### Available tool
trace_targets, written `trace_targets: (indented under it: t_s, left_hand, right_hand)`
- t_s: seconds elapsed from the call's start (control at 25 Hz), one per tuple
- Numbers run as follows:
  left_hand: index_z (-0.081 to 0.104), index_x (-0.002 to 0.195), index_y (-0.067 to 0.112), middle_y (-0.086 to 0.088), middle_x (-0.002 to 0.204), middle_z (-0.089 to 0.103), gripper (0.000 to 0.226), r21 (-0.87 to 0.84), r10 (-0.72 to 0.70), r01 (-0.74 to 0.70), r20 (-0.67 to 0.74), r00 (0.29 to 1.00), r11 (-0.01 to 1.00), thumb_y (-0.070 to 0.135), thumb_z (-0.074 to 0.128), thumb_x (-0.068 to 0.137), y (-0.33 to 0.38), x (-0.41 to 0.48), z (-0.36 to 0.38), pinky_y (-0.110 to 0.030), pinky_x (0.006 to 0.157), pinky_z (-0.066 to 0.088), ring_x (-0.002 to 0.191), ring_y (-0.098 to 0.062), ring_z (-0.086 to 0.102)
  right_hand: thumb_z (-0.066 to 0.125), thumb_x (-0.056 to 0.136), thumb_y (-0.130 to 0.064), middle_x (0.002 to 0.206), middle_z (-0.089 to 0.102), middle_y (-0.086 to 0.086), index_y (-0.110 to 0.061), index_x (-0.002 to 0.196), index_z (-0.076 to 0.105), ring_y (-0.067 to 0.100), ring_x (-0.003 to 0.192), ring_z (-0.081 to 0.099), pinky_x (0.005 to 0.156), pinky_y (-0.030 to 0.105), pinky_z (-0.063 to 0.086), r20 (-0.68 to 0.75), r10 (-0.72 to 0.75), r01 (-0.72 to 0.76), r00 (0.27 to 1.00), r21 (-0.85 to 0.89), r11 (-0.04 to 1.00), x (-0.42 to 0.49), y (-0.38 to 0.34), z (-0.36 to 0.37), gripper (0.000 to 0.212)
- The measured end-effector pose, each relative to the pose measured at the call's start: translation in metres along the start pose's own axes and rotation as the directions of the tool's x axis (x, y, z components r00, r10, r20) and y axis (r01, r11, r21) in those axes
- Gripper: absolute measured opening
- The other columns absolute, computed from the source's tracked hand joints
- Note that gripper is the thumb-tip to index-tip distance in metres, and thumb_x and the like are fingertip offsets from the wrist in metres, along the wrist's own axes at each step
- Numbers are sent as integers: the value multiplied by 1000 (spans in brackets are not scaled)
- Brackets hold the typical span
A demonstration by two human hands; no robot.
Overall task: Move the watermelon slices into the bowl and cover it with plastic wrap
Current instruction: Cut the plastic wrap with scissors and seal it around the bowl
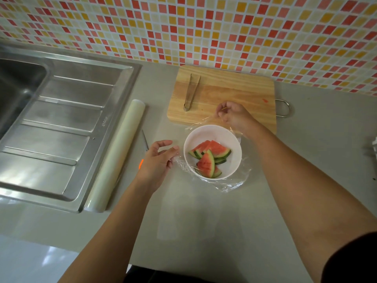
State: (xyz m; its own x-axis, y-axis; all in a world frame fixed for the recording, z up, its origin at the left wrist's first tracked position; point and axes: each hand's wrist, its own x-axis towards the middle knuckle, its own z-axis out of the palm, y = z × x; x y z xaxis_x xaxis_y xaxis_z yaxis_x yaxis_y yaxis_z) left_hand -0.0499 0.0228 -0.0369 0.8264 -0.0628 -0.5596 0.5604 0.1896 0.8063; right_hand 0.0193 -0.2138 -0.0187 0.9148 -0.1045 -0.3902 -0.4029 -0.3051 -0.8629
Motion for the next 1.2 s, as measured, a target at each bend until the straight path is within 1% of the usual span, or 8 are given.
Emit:
trace_targets:
  t_s: [0.16, 0.32, 0.48, 0.6, 0.72, 0.88, 1.08, 1.2]
  left_hand:
    - [53, 86, 16, 0, 64, 45, 14, -42, 0, -2, -48, 999, 999, 3, 53, 91, 2, 2, 9, -19, 54, 38, 50, -8, 44]
    - [50, 92, 12, -5, 68, 48, 4, -50, -105, 100, -106, 989, 994, 16, 48, 94, 12, 0, 31, -23, 49, 38, 49, -13, 40]
    - [51, 95, 18, -6, 81, 59, 3, 197, 10, 19, -147, 989, 980, 20, 49, 96, 10, 3, 37, -22, 45, 39, 51, -13, 45]
    - [56, 95, 23, 1, 80, 56, 13, 277, 199, -146, -175, 964, 950, 15, 45, 96, 1, 6, 37, -20, 44, 40, 61, -10, 50]
    - [65, 90, 30, 6, 85, 57, 27, 276, 292, -235, -187, 938, 932, 15, 44, 97, -6, 11, 38, -30, 59, 46, 73, -13, 54]
    - [66, 90, 38, -9, 105, 62, 34, 323, 323, -248, -203, 924, 913, 15, 41, 94, -16, 23, 39, -51, 90, 51, 95, -28, 61]
    - [71, 108, 25, 4, 90, 50, 34, 505, 355, -255, -110, 928, 824, 8, 45, 92, -9, 22, 42, -34, 100, 43, 102, -21, 56]
    - [73, 105, 27, -2, 100, 54, 32, 502, 307, -239, -55, 950, 831, 13, 49, 89, -9, 23, 39, -39, 100, 44, 105, -19, 56]
  right_hand:
    - [41, 87, 3, 75, 59, 1, -18, 71, 51, 10, 61, 46, 51, 14, 40, 74, 33, -29, 997, -43, 999, 5, -5, 4, 28]
    - [51, 90, -38, 86, 66, -4, -25, 77, 47, 8, 65, 51, 63, 24, 40, 165, 113, -73, 980, -227, 971, 5, -11, 8, 19]
    - [54, 90, -9, 82, 64, -3, -22, 79, 57, -6, 44, 53, 46, 9, 40, 166, 89, -68, 982, -126, 990, 7, -12, 12, 17]
    - [54, 90, -4, 81, 65, -3, -20, 79, 63, 4, 66, 60, 61, 13, 48, 178, 114, -108, 978, -39, 993, 7, -4, 15, 22]
    - [55, 90, -4, 82, 66, -4, -21, 79, 64, 7, 76, 60, 73, 18, 48, 91, 27, -34, 995, 72, 997, 8, 3, 16, 22]
    - [59, 89, -7, 84, 67, -6, -16, 90, 67, 3, 84, 63, 88, 20, 47, -48, -97, 101, 994, 108, 989, 8, 11, 20, 12]
    - [62, 87, -10, 91, 70, -2, -17, 93, 70, 1, 87, 63, 84, 12, 46, -171, -98, 116, 980, 98, 988, 11, 19, 20, 12]
    - [63, 87, -13, 93, 70, -5, -19, 95, 71, -1, 87, 63, 83, 12, 46, -136, -77, 84, 988, 45, 995, 12, 25, 16, 13]
